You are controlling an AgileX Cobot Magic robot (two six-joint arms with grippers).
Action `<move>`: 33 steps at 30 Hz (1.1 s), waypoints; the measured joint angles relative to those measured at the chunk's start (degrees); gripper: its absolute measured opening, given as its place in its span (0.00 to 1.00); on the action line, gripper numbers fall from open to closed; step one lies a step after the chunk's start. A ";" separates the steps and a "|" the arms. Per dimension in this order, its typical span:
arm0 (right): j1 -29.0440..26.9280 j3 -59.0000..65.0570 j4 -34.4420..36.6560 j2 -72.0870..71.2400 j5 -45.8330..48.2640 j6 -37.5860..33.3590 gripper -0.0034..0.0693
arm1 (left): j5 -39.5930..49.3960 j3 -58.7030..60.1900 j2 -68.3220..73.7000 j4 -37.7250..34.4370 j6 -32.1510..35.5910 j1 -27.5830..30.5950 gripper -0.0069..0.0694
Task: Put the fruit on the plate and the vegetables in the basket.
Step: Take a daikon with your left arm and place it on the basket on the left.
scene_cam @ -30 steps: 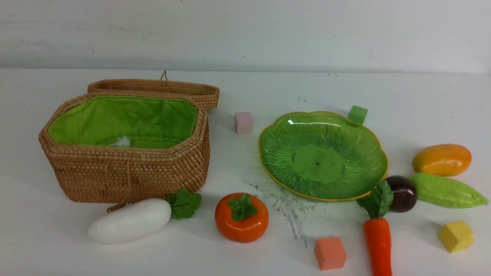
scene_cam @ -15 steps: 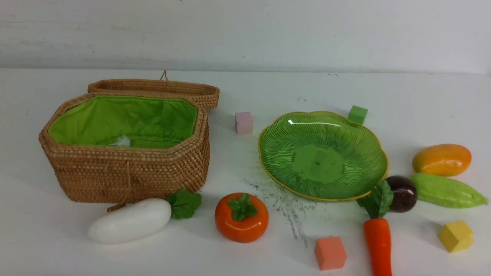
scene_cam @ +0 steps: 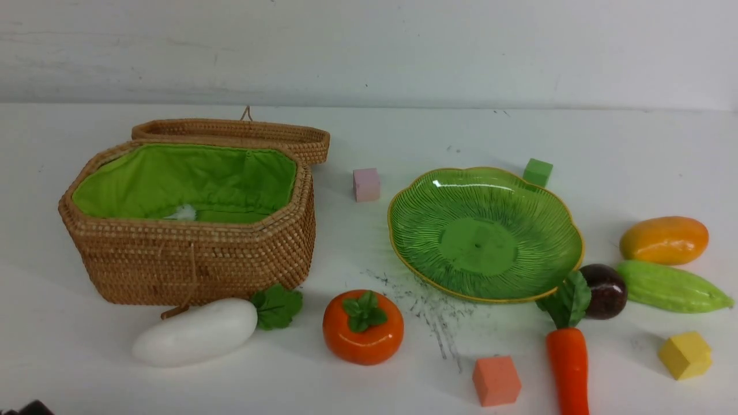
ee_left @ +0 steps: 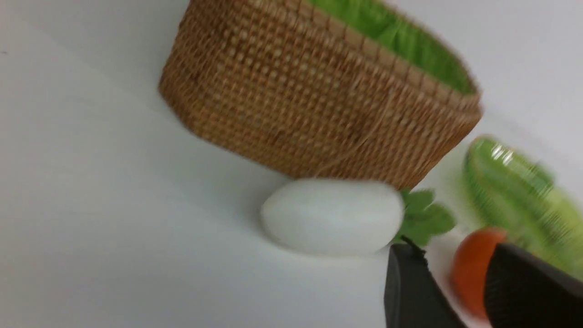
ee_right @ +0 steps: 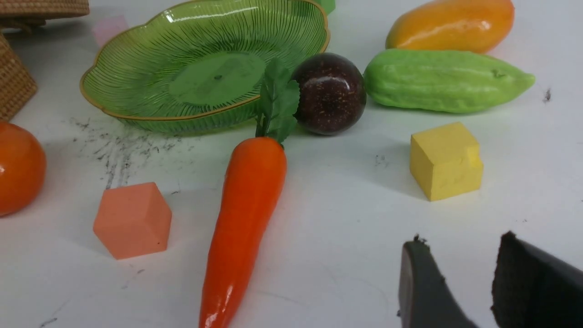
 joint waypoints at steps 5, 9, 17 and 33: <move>0.00 0.00 0.00 0.00 0.00 0.00 0.38 | -10.50 0.00 0.00 -11.24 -4.80 0.00 0.40; 0.00 0.00 0.00 0.00 0.00 0.00 0.38 | -16.41 0.00 0.00 -14.01 -5.22 0.00 0.38; 0.00 0.00 -0.06 0.00 0.00 0.00 0.38 | -7.94 -7.07 0.00 -8.58 -4.94 0.00 0.07; 0.00 0.62 9.01 0.00 -15.05 14.87 0.38 | 28.61 -32.39 21.44 0.21 6.86 0.00 0.07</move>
